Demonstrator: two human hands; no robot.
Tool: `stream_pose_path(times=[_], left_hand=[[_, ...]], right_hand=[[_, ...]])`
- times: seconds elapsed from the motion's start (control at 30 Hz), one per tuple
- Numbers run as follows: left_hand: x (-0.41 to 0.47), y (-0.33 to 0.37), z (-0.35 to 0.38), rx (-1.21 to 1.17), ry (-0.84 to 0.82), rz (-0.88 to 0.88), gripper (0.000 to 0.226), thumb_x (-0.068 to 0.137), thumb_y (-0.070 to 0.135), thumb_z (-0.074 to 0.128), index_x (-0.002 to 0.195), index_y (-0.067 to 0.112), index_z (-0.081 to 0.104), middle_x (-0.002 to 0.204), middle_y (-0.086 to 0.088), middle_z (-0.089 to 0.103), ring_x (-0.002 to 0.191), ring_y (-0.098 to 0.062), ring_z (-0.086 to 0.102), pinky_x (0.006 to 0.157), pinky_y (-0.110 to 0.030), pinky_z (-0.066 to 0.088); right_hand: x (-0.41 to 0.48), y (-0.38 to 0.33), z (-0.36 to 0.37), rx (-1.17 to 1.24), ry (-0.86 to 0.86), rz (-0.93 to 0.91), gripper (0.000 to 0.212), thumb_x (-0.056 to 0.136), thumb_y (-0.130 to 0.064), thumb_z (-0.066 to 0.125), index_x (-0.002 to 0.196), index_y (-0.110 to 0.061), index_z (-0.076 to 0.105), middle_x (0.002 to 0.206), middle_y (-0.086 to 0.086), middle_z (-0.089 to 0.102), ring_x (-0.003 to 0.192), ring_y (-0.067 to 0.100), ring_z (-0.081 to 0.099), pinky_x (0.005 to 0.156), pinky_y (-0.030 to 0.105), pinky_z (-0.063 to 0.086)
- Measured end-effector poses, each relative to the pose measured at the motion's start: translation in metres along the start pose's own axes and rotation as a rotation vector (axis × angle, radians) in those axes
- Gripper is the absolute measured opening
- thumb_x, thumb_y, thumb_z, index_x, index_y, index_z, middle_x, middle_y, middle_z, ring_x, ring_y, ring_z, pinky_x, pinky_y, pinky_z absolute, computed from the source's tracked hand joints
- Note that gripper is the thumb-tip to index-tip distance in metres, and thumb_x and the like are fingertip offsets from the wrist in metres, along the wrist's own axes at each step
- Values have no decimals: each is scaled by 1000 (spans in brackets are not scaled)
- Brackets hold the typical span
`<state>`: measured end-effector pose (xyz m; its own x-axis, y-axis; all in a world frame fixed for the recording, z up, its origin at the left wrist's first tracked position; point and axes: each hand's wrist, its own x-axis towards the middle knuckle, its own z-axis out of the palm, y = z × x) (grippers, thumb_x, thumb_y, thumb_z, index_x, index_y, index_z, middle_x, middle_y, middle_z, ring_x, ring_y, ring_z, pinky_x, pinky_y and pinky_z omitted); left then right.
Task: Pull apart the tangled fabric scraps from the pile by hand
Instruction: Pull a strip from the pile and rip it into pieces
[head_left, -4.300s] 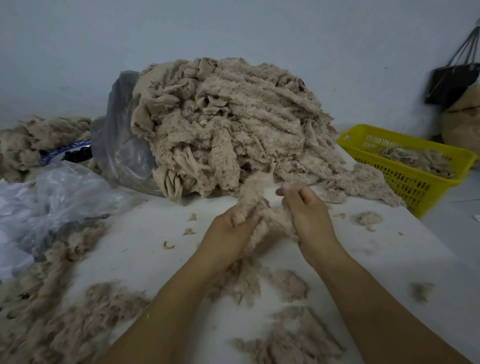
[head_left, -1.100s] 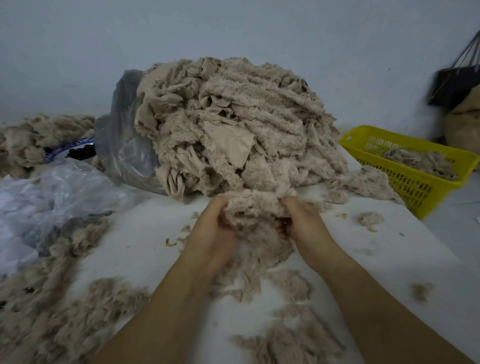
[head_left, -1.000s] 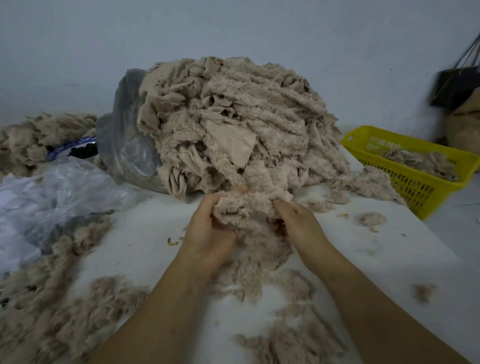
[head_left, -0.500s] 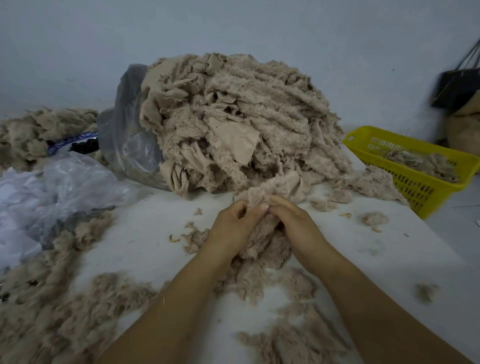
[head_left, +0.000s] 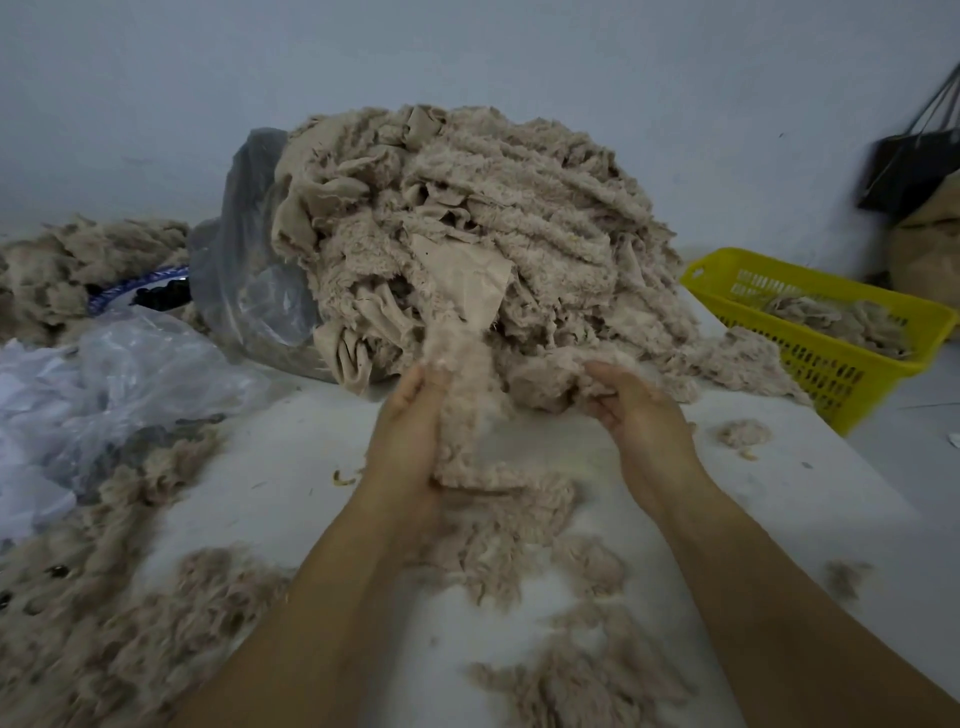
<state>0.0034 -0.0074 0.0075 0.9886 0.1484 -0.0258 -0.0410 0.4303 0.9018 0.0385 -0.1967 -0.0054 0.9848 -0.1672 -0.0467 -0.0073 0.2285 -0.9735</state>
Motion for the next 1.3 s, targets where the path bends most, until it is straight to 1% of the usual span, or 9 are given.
stream_pose_path(times=[0.17, 0.23, 0.3, 0.53, 0.67, 0.83, 0.93, 1.17, 1.3], left_hand=[[0, 7, -2, -485, -114, -281, 39, 106, 31, 39, 105, 16, 75, 66, -5, 72, 54, -11, 70, 42, -18, 47], [0, 3, -2, -510, -194, -304, 60, 106, 37, 34, 80, 11, 81, 73, -8, 75, 73, -10, 72, 76, -24, 40], [2, 3, -4, -517, -218, -309, 65, 105, 42, 34, 78, 6, 81, 85, -14, 76, 79, -23, 76, 66, -39, 63], [11, 11, -17, -764, -128, -224, 40, 97, 16, 42, 70, 11, 72, 51, 1, 55, 42, -11, 54, 46, -20, 49], [22, 5, -21, -540, 59, -153, 33, 102, 16, 43, 74, 21, 59, 49, 9, 40, 43, -4, 34, 46, -15, 34], [5, 0, -10, 63, -118, -53, 33, 92, 57, 56, 98, 32, 76, 100, 5, 75, 92, -14, 73, 68, -27, 58], [-7, -2, -2, 444, -186, -8, 31, 72, 69, 60, 86, 46, 75, 90, 11, 78, 83, -5, 74, 63, -15, 56], [-9, -14, 4, 332, -264, -104, 17, 94, 21, 63, 106, 13, 72, 102, -14, 76, 93, -28, 72, 85, -39, 58], [-1, -10, 2, -8, -187, -144, 28, 92, 18, 63, 115, 2, 68, 111, -22, 72, 100, -32, 72, 82, -38, 59]], right_hand=[[-18, 0, 12, -189, -272, -6, 37, 100, -52, 41, 115, -29, 66, 99, 0, 77, 87, 17, 73, 76, 26, 57], [-29, 5, 20, -355, -413, -96, 44, 90, -64, 41, 115, -38, 66, 99, -11, 76, 89, 4, 71, 74, 15, 53], [-36, 9, 25, -482, -572, -163, 34, 84, -68, 49, 112, -53, 62, 109, -33, 66, 100, -14, 61, 77, 3, 45], [-30, 10, 16, -511, -407, -143, 16, 100, -22, 53, 89, -23, 65, 69, -8, 64, 55, 4, 55, 51, 18, 43], [-23, -8, 10, 160, -256, 128, 18, 99, -21, 56, 84, -16, 66, 67, 2, 67, 50, 12, 59, 42, 22, 43], [-22, -12, 9, 418, -287, 248, 14, 84, -25, 68, 79, -16, 77, 78, 3, 72, 55, 11, 63, 44, 21, 48], [-20, -12, 7, 475, -297, 211, 17, 88, -23, 63, 83, -16, 78, 76, 3, 69, 55, 10, 59, 49, 21, 52], [-25, -2, 11, 75, -393, -11, 33, 83, -51, 65, 106, -28, 72, 113, -3, 72, 105, 16, 69, 78, 33, 59], [-39, 0, 21, -303, -592, -142, 25, 78, -56, 72, 99, -65, 61, 109, -29, 67, 99, -11, 63, 74, 6, 48]])
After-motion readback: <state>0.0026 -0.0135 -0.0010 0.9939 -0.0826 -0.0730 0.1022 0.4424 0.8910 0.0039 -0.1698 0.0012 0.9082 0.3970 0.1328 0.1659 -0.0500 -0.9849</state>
